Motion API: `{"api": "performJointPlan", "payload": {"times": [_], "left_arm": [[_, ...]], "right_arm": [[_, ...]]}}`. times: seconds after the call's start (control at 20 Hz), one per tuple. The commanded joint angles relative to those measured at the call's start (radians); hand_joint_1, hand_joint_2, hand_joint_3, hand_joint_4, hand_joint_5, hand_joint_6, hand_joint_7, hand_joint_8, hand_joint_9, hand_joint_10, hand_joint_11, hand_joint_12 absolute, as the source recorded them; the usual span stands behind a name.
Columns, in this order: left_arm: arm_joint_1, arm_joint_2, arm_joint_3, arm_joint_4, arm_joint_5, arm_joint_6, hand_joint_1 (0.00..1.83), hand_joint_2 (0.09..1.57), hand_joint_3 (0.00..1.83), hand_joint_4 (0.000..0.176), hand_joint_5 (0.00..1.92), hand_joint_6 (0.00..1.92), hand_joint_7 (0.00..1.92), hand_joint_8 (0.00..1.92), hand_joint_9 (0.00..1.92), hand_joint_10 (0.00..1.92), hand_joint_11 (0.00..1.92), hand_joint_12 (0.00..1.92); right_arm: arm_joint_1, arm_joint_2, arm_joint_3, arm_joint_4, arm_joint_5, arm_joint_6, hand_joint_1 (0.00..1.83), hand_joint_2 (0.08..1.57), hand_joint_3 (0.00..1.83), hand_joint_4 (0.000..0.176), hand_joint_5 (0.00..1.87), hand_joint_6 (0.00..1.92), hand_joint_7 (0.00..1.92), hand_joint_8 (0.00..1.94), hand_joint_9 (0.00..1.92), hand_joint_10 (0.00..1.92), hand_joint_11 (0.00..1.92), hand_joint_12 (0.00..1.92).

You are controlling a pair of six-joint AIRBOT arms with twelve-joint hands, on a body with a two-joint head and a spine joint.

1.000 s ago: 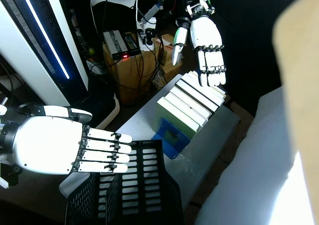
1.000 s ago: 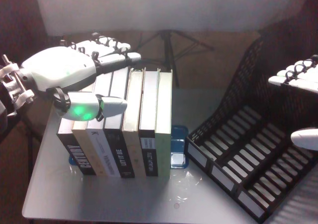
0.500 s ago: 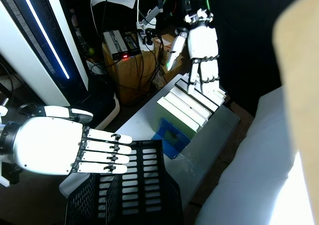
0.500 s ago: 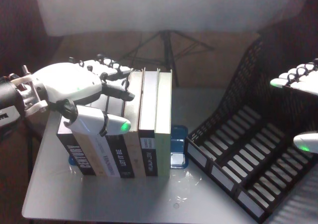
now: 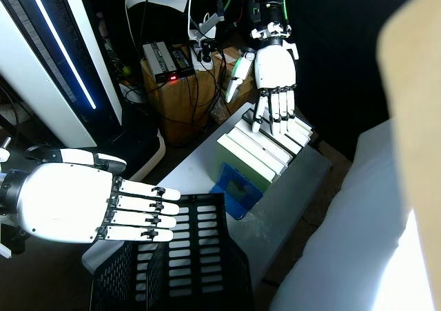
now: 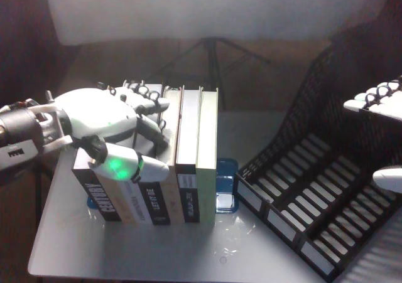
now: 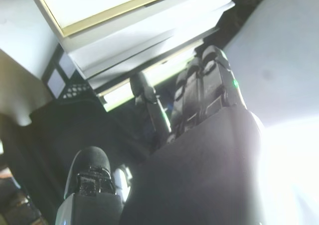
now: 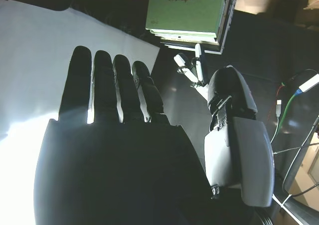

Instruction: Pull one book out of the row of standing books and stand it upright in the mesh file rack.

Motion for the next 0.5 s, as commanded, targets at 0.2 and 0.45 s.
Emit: {"api": "performJointPlan", "payload": {"times": [0.2,0.45], "left_arm": [[-0.007,-0.003,-0.013,0.052,-0.038,-0.001,0.01,1.20,0.00,0.060,0.73,0.03,0.07,0.00,0.00,0.00,0.00,0.00],[0.006,0.032,-0.071,0.114,-0.025,0.028,0.01,1.20,0.00,0.045,0.77,0.03,0.08,0.01,0.00,0.00,0.00,0.00]], "right_arm": [[-0.005,0.008,0.004,0.025,0.117,0.004,0.29,1.25,0.00,0.000,0.00,0.00,0.00,0.00,0.00,0.00,0.00,0.00],[-0.014,0.008,0.001,0.035,0.121,0.004,0.25,1.25,0.00,0.000,0.00,0.00,0.00,0.00,0.00,0.00,0.00,0.00]]}}
